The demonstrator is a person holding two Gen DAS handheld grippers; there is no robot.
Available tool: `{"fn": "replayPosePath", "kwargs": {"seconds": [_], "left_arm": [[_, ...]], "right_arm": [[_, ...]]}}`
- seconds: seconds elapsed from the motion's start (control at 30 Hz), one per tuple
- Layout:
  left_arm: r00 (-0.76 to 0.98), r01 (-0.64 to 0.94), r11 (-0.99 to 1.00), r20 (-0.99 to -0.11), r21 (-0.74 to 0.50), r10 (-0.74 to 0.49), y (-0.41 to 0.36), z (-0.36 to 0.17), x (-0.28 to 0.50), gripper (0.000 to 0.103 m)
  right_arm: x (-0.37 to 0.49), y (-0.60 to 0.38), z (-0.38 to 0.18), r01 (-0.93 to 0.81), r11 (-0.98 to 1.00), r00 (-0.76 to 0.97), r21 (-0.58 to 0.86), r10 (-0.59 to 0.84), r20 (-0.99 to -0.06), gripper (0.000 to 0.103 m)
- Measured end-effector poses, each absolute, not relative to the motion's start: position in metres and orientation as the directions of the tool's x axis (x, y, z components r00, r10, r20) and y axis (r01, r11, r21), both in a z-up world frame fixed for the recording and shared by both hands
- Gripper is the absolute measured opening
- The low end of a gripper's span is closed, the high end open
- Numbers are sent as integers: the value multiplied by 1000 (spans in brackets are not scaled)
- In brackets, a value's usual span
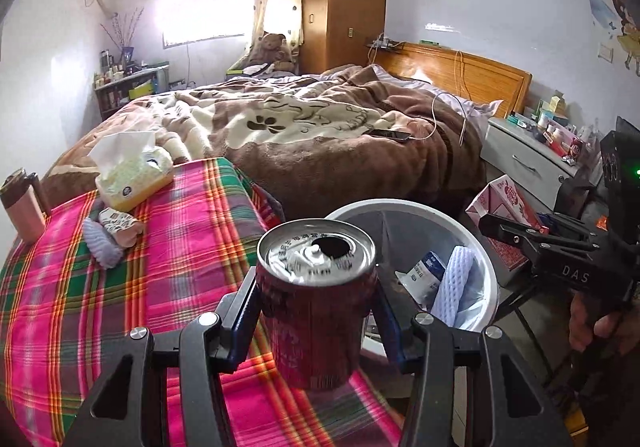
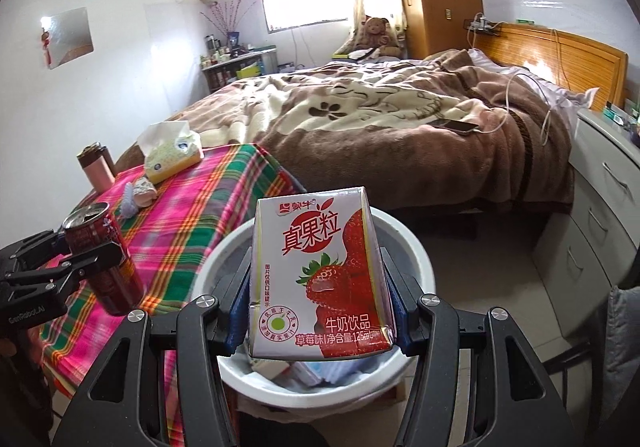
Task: Collect trash
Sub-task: 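Carry the strawberry carton and red can over the trash bin, then open both tools to drop the carton and can into the bin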
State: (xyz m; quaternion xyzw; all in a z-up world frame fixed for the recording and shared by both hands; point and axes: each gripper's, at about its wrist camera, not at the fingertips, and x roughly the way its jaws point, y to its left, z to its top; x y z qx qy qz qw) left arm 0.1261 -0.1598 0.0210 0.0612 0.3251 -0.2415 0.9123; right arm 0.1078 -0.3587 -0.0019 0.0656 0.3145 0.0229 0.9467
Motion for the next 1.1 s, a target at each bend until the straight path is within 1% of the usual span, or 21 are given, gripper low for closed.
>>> {"fn": "replayPosePath", "kwargs": {"seconds": [0.13,0.33,0.5,0.77,0.93,0.97,1.03,1.1], "left_arm": [[647,498,865,-637,-63,-419,-176,17,133,53],[634,517,855,-649,-47,-419,-202,11,142,53],[645,520,854,-645,-24,-411,-213,9,146,53],[619,520,853,-671,-39,-408,-226,1,156,53],[627,537,843,-652,-35,-427,-231,4,154,53],[628,536,843,-653,-31,-423,-232,4,153,53],[629,530,847,-653,-35,-421,-230,4,153,53],[631,529,848,-651,-36,-422,-227,5,152,53]], "right_arm": [[111,-369,-7,14,991,787,136,73,-613,57],[121,-378,-14,18,992,756,127,70,-650,57],[126,-383,-18,20,993,738,117,65,-672,57],[138,-386,-28,14,996,703,89,54,-709,57],[141,-385,-30,2,997,693,73,51,-719,58],[141,-385,-30,1,998,692,69,49,-720,58],[141,-384,-30,1,998,692,66,47,-720,70],[141,-384,-29,5,998,697,70,46,-716,71]]}}
